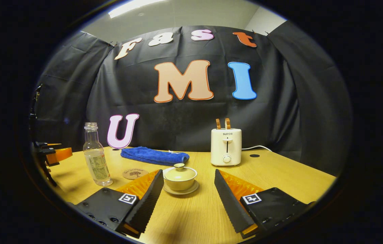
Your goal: Open the teacup lid with one hand, grasp the water bottle and pour water into the teacup with the other hand; after pouring, place the water bottle on the coaster and then close the teacup lid.
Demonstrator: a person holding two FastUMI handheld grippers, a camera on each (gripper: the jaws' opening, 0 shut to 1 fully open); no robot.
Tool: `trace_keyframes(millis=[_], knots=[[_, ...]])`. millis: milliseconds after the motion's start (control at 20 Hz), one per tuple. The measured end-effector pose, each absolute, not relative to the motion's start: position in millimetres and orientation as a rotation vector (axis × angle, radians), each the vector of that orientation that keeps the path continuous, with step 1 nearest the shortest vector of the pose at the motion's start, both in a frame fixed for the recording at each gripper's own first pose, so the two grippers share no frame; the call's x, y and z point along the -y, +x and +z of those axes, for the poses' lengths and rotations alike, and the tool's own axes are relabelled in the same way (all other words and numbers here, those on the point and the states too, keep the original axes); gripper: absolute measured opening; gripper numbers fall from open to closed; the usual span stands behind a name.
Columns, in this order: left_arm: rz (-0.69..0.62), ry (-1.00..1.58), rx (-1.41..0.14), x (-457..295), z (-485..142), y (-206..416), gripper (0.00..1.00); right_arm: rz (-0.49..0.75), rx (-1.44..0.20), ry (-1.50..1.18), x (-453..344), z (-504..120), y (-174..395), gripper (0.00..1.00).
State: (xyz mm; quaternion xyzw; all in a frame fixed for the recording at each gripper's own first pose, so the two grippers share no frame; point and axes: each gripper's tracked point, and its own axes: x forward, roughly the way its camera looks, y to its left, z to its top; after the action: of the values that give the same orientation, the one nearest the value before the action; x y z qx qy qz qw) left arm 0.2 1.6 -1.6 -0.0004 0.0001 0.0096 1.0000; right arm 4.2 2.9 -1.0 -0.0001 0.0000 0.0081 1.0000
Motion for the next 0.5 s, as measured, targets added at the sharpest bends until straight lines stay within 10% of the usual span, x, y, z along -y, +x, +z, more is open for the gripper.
trace_keyframes(millis=[500], knots=[[0.019,-0.002,0.0,-1.7,-1.8,-0.6,0.94,0.064,-0.007,0.002,-19.4,-3.7,33.8,0.93]])
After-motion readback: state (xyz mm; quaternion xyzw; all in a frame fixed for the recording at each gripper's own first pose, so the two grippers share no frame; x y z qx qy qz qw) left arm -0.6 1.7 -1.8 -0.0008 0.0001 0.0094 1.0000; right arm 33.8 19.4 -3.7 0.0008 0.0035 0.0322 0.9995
